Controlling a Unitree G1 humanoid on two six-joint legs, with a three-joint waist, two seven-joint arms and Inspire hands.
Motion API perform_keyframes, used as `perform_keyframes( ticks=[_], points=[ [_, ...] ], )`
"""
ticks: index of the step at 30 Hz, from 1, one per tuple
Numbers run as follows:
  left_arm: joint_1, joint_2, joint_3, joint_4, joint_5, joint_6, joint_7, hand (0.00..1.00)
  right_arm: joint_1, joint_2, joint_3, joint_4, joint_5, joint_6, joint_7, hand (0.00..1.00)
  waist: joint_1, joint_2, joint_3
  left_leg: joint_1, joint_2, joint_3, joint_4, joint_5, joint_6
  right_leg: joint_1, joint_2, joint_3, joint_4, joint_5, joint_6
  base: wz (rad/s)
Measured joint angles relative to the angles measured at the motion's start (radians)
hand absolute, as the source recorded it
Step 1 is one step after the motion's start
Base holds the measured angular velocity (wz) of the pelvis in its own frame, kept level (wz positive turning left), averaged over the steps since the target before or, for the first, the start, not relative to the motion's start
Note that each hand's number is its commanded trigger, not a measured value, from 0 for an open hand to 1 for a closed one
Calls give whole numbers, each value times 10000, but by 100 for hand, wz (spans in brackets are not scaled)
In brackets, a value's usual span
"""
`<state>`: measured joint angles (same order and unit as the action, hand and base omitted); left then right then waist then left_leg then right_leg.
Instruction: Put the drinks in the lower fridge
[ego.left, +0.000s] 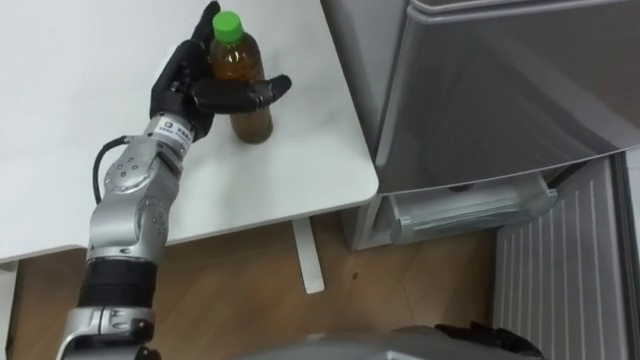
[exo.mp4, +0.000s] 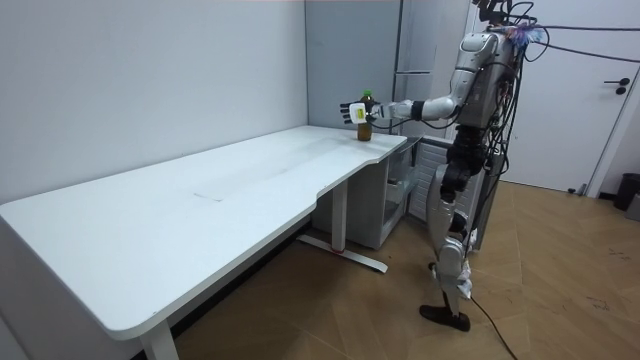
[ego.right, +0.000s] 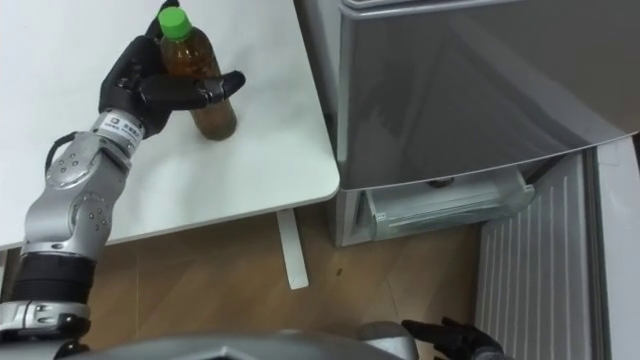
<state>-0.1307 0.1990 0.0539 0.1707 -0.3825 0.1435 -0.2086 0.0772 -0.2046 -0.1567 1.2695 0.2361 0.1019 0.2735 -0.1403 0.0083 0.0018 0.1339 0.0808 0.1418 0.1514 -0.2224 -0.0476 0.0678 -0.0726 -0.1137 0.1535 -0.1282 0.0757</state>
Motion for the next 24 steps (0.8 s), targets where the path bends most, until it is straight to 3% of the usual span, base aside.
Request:
perform_keyframes(
  ticks=[3,10,24],
  points=[
    [0,162,-196,-76,4,0,-41,100,0,-3,61,-51,-6,-9,-8,0,-3,-1,4,-4,0,0,-6,0,0,0,2,4,0,0,0,0],
    [1,164,-280,-138,5,2,-192,100,15,-19,174,-269,-16,-21,-14,0,-2,10,60,-10,0,0,-11,0,0,-10,9,18,-5,0,0,0],
    [3,161,-687,-243,32,2,-219,100,-139,-71,593,-604,-463,-216,107,0,107,-28,68,17,16,82,21,0,-1,-51,20,77,6,4,-7,-1]
  ],
)
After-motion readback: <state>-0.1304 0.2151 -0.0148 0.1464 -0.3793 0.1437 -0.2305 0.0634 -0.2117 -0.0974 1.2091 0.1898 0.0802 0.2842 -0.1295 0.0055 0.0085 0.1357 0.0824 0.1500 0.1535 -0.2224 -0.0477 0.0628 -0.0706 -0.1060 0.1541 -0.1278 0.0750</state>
